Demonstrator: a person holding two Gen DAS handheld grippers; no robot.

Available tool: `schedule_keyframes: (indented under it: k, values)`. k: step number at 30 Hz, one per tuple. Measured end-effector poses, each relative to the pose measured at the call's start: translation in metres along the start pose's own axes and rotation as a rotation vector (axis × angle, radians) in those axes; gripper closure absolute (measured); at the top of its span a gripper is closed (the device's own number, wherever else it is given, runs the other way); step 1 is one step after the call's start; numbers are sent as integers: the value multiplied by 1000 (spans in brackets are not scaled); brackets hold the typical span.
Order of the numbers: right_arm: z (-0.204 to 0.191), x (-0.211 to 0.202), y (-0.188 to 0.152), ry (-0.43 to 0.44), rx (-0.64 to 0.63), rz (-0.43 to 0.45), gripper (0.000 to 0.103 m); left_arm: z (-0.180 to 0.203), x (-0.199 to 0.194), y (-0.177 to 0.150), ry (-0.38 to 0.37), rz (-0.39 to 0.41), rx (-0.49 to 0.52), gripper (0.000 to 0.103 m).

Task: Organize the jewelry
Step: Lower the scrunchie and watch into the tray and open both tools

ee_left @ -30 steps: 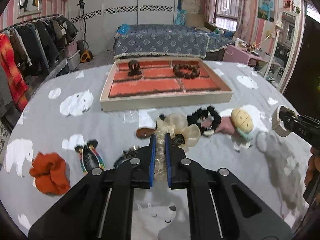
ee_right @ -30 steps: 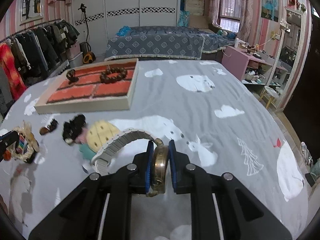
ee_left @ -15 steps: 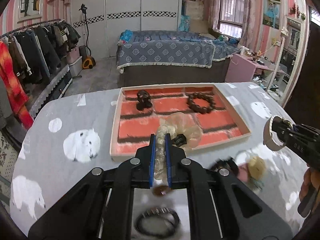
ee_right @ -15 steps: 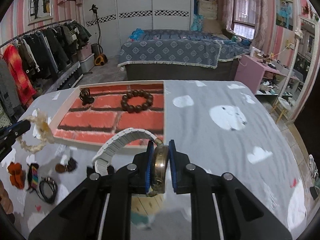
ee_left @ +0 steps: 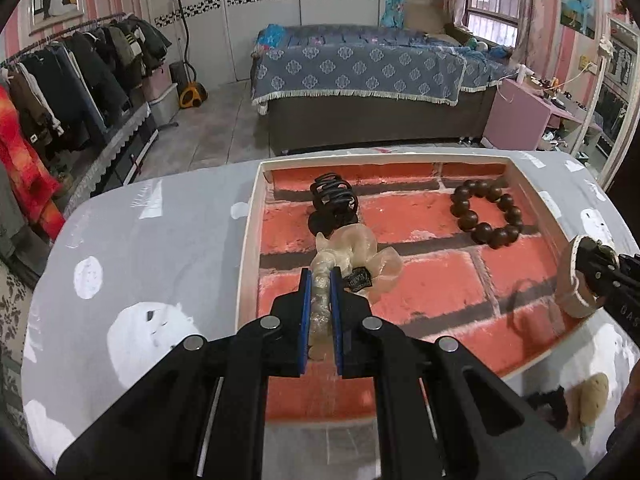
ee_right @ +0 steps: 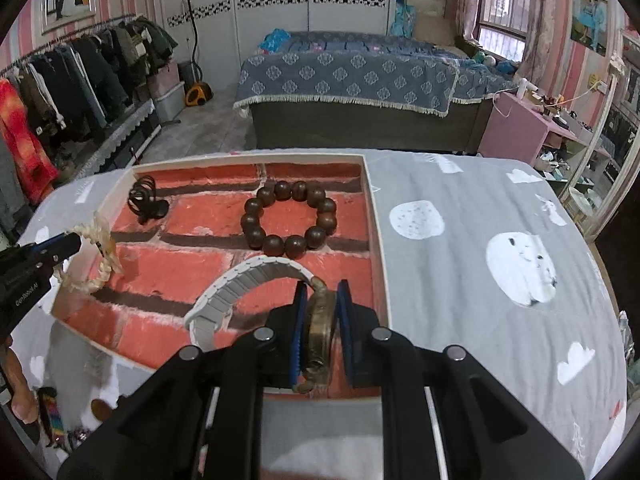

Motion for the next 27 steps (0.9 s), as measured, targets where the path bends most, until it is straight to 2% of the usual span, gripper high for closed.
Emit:
schedule_keyframes:
  k: [10, 17, 27]
  values:
    - [0, 44, 2, -22, 10, -59, 87, -9, 41, -1, 25, -50, -28, 95]
    - [-5, 53, 11, -34, -9, -67, 87, -5, 54, -5, 67, -59, 12, 94]
    - [-7, 63, 5, -22, 1, -119, 87, -6, 62, -10, 83, -87, 22, 92]
Point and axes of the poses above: each gripper's, at about its wrist camera, not at the fingertips, and x roughly the way its jaws point, z to its right, y to its top, the point moved 2 cm from there along x, roughly the way its jaws point, and after that the axes turned 10 degrees about z, right-handed, at the moved point
